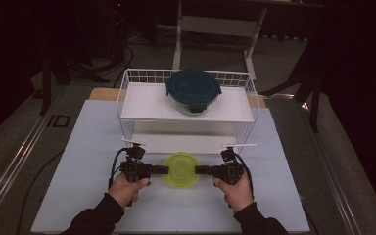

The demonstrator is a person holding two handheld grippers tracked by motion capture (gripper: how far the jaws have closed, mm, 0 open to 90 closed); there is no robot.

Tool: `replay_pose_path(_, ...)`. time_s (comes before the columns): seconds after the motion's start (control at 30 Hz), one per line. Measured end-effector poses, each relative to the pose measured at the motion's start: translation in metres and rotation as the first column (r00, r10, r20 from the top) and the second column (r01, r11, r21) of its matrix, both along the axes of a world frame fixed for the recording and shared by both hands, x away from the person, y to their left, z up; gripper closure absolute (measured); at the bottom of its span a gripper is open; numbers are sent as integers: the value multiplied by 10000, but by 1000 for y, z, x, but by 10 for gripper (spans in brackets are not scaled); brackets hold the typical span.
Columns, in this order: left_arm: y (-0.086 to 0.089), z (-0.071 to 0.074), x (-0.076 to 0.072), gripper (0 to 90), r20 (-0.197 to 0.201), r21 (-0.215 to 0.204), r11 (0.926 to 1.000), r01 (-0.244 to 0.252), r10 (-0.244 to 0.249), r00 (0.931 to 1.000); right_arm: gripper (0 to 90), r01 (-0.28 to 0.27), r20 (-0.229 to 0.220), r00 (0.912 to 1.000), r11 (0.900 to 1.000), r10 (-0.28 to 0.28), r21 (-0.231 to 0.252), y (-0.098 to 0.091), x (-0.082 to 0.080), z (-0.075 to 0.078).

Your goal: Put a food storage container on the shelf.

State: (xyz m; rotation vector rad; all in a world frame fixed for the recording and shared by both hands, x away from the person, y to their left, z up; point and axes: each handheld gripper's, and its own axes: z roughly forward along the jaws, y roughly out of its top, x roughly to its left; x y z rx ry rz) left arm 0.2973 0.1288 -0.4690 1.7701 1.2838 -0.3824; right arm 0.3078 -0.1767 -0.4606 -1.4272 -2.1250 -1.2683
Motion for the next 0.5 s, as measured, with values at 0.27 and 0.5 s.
replay_pose_path(0.27, 1, 15, -1, 804, 445, -48, 9998, 191, -188, 9988, 811, -59, 244, 9997, 10000, 60, -61, -1, -2, 16)
replay_pose_path(0.5, -1, 39, -6, 806, 777, 73, 9997, 252, -257, 9966, 810, -36, 360, 9993, 9998, 30, 172, -4, -7, 29)
